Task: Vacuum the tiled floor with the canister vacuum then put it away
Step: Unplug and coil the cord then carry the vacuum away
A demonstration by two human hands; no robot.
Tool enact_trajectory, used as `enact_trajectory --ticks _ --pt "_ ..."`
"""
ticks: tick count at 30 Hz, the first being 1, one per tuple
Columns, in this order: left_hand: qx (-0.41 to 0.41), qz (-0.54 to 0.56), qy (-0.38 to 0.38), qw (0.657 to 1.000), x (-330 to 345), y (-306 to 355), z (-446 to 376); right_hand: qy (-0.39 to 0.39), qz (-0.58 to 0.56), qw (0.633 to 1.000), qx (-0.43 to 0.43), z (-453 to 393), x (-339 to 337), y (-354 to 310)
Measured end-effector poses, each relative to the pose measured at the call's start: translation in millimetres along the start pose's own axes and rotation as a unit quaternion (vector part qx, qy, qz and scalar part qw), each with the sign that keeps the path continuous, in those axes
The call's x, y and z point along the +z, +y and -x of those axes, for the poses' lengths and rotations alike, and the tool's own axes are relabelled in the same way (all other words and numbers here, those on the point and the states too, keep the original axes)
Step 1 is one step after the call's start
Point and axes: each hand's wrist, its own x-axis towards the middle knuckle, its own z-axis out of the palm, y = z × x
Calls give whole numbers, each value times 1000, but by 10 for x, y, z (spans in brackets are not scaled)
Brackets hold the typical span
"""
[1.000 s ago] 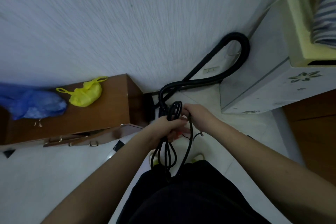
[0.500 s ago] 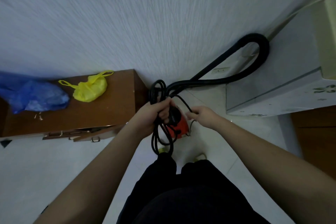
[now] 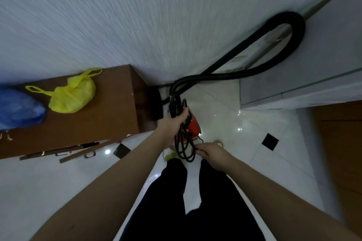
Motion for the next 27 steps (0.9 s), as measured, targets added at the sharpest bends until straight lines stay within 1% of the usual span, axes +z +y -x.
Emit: enact_trajectory --ticks 1,3,5,7,8,10,13,14,15,17,18,20,22,24,27 --pt "-15 2 -11 1000 53 -57 -105 -18 28 999 -14 -45 40 76" --pt "-35 -5 -19 999 124 -165 -309 -26 79 996 -34 -118 68 217" --pt "-61 -3 5 998 156 -256 -485 1 115 991 -64 -174 96 373" --pt "-110 42 24 993 168 -376 -637 26 111 990 -88 -213 133 538" --pt "-127 63 27 990 179 -436 -707 32 95 991 -90 -231 154 624" --pt "-134 83 30 987 204 -582 -861 10 15 998 -53 -290 206 834" --pt "-102 81 49 990 240 -813 -1070 -64 -120 990 34 -384 218 1120" --pt "-86 67 53 993 253 -887 -1131 -70 -170 981 62 -428 209 1200" --pt "-76 44 57 995 275 -947 -1176 -53 -227 968 91 -481 186 1240" --pt "-74 11 57 996 340 -1094 -1283 6 -339 930 140 -604 139 1291" --pt "-77 2 61 995 380 -1155 -1343 16 -381 912 152 -685 112 1303" --pt "-84 3 83 993 468 -1252 -1464 -19 -435 888 146 -836 82 1270" --pt "-87 24 113 990 529 -1336 -1596 -67 -448 884 113 -960 82 1215" --pt "-85 56 123 987 555 -1366 -1708 -84 -421 897 104 -1084 49 1203" --pt "-96 101 88 986 562 -1369 -1853 -117 -370 918 79 -1284 14 1272"
